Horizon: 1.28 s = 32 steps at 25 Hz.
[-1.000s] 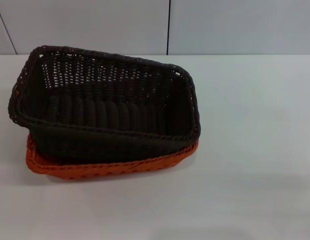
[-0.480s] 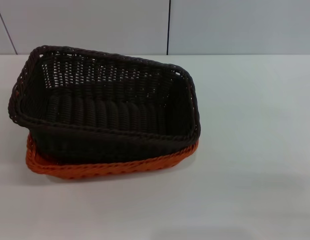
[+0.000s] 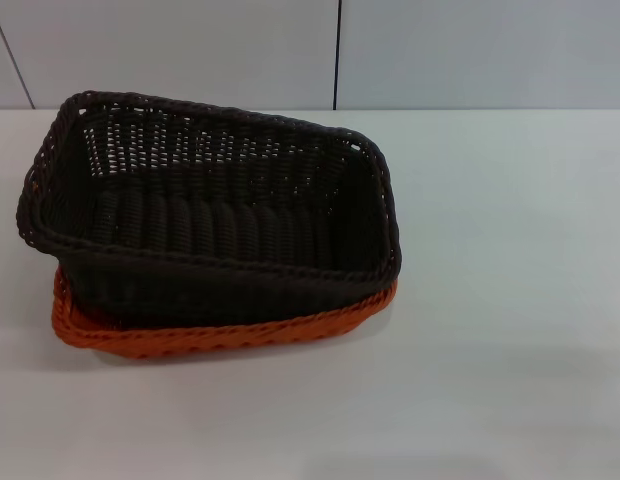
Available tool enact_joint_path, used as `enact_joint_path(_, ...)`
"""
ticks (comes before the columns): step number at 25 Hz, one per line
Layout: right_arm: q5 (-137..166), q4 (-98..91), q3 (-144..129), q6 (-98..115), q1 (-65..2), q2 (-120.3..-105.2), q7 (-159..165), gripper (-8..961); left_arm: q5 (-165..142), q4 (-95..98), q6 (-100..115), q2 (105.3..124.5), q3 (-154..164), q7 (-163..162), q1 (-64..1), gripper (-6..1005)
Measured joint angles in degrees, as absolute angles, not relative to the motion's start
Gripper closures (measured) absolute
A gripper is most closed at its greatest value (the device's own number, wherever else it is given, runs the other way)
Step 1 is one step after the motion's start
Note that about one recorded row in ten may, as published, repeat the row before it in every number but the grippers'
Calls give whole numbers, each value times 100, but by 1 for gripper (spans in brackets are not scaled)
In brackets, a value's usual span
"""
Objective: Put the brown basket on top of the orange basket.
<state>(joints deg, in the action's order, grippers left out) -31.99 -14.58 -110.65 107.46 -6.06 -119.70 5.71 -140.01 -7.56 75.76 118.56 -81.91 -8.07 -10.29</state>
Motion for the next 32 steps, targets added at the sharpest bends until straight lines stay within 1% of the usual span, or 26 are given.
enact_joint_path(19, -3199, -1457, -11092, 10704, -612, -11979, 606, 131, -14001, -758, 7542, 11856, -8191, -800, -1070, 218)
enact_joint_path(32, -3216, -1397, -11162, 10690, -629, -11967, 617, 131, -14001, -758, 7564, 11856, -8191, -823, -931, 218)
